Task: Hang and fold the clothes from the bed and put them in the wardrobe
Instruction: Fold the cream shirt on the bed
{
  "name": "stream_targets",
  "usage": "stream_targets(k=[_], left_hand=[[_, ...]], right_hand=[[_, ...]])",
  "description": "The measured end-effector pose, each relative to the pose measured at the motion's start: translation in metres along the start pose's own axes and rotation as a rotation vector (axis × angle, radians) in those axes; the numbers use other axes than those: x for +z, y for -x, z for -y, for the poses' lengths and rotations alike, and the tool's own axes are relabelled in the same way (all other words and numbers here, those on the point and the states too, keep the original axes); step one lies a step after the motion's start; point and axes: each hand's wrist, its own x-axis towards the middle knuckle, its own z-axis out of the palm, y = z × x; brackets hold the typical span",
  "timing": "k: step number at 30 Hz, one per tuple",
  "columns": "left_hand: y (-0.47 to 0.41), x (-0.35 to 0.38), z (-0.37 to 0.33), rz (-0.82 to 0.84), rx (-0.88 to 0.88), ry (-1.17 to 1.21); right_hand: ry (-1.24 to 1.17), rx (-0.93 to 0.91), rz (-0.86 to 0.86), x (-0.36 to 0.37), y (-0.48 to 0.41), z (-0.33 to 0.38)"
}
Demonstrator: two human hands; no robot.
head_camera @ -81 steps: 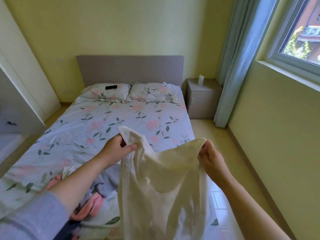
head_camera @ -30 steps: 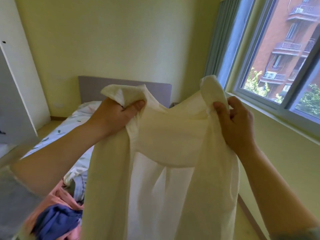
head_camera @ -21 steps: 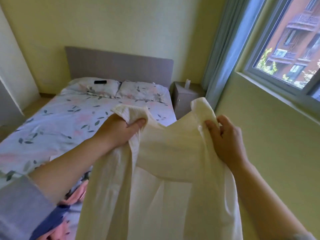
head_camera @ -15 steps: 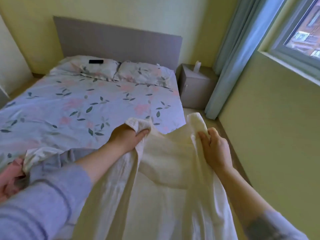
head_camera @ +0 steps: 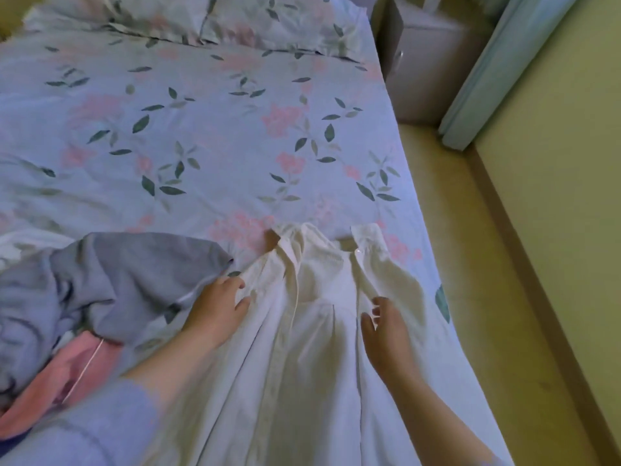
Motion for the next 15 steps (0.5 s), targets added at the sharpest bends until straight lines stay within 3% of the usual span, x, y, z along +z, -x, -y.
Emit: stream_targets(k=[7, 11, 15], left_hand=[[-0.006, 0.025, 0.065, 0.043, -0.087, -0.045], [-0.022, 0.033, 0.093, 0.112, -0.206, 0.035], [-0.037, 0.046, 0.11, 0.199, -0.203, 0.133]], right_hand=[[-0.012, 0.009, 0.117, 0.069, -0.012, 0.024], [-0.011, 0.009, 0.136, 0.1, -0.033, 0.05], [0.001, 0.022, 0.101, 0.129, -0.061, 0.07]])
